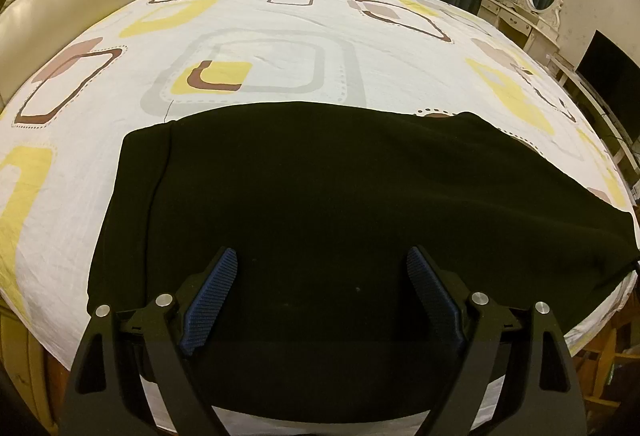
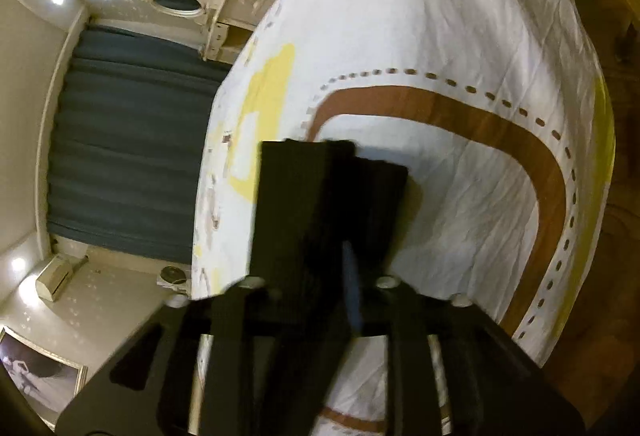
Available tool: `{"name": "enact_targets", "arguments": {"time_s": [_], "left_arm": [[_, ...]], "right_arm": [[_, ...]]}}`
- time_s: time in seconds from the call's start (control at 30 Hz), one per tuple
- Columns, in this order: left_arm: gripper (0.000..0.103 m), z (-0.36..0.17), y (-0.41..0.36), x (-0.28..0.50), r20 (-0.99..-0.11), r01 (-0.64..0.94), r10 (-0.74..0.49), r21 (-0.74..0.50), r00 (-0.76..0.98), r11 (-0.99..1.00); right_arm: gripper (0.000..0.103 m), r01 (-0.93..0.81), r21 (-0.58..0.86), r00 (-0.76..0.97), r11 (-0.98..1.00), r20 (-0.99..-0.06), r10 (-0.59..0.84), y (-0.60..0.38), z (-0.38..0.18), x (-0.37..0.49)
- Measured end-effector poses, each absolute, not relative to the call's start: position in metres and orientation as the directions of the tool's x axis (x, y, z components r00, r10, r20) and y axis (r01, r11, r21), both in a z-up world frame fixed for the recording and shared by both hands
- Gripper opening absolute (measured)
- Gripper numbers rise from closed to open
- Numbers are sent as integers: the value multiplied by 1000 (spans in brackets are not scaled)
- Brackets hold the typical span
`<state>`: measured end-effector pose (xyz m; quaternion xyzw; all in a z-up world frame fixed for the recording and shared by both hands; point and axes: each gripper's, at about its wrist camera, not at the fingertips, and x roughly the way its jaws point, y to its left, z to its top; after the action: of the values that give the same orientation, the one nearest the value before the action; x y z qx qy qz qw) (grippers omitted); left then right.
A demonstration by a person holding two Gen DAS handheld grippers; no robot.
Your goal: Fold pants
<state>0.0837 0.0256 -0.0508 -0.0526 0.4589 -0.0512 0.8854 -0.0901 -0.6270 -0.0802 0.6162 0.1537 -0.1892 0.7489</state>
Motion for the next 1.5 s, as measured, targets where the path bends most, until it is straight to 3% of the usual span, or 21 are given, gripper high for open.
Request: {"name": "enact_targets", "arguments": {"time_s": [0.07,0.57,0.87,0.93,1.07,1.37,1.47,1.5], "left_arm": [[86,-50,25,84,-808,36,-137,-142,573,989],[86,-50,22,83,-810,52,-120,-110,573,993],[86,-49,23,84,-815,54,-127,-117,566,992],[86,-49,23,84,-815,55,-130,-120,565,991],[86,-49,24,85,-815,55,-133,-123,564,991],[86,-54,34,84,-818,40,-85,-76,569,996],[87,-55,42,85,-820,34,-95,-92,564,995],[87,-54,44,85,-820,33,-95,-92,564,995]], "right_arm": [[38,468,865,883,183,-464,-69,-618,-76,-86],[44,373,908,841,191,-418,345,-475,-101,-19],[44,329,878,759,347,-465,456,-392,-94,9],[40,325,866,747,379,-481,459,-380,-92,10],[6,311,842,718,441,-512,472,-359,-87,10],[6,359,806,704,470,-564,430,-355,-84,-30],[12,361,836,724,414,-531,441,-356,-90,-28],[19,350,847,731,399,-513,449,-354,-90,-29]]}}
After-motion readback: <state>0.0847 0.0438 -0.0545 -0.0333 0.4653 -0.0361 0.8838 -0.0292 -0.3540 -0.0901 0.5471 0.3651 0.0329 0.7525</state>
